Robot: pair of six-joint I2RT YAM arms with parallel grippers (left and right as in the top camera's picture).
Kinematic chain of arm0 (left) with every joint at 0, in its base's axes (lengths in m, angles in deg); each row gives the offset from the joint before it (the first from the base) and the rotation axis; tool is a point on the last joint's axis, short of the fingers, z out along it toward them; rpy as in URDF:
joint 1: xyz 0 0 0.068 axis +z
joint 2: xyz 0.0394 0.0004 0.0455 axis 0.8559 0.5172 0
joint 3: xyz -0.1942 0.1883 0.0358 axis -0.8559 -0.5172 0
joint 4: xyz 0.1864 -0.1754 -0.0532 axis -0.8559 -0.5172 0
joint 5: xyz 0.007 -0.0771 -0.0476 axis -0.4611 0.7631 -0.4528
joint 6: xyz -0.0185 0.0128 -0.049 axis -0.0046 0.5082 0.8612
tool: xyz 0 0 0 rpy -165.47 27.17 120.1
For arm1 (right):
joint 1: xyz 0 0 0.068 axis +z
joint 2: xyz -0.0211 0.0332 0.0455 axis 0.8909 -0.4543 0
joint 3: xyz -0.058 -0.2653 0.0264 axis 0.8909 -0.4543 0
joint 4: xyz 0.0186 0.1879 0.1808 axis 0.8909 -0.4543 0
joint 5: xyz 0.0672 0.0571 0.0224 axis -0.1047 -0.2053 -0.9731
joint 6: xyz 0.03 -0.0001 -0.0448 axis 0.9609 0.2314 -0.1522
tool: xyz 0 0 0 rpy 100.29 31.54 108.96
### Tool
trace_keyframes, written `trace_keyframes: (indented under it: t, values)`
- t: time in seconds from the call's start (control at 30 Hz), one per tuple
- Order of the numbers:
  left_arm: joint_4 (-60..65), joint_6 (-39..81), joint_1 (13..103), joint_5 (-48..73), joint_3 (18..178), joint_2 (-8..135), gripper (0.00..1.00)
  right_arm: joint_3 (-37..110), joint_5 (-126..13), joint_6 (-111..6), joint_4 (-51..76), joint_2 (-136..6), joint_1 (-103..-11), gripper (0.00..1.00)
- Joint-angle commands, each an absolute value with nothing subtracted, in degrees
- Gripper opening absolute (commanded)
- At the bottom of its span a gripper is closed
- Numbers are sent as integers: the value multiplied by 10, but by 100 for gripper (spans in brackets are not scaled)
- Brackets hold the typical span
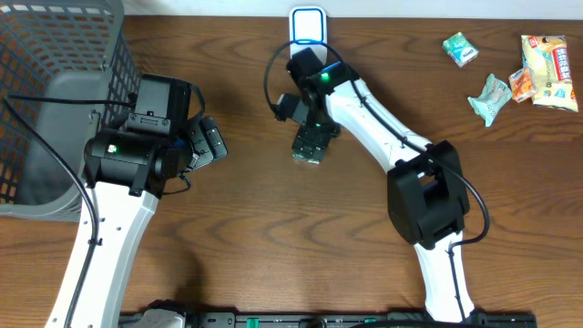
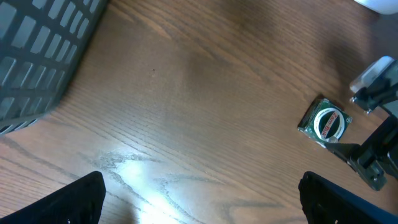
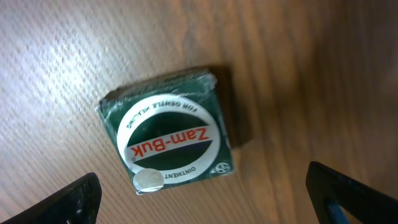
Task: Scan the item barcode
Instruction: 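Lift the Zam-Buk tin toward the scanner with the right gripper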
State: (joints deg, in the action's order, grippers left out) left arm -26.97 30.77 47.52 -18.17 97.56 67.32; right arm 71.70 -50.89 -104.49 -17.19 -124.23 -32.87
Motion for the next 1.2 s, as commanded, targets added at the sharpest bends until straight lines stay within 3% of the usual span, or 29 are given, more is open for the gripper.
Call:
trace_keyframes:
  t: [0.0,1.17]
  values:
    - [-272,308,478,-187,978,671,98,692,-556,-1085,-156,-1252,-333,99]
    - [-272,308,478,-187,978,671,98,685,-507,-1085,-102,-1254,-317,99]
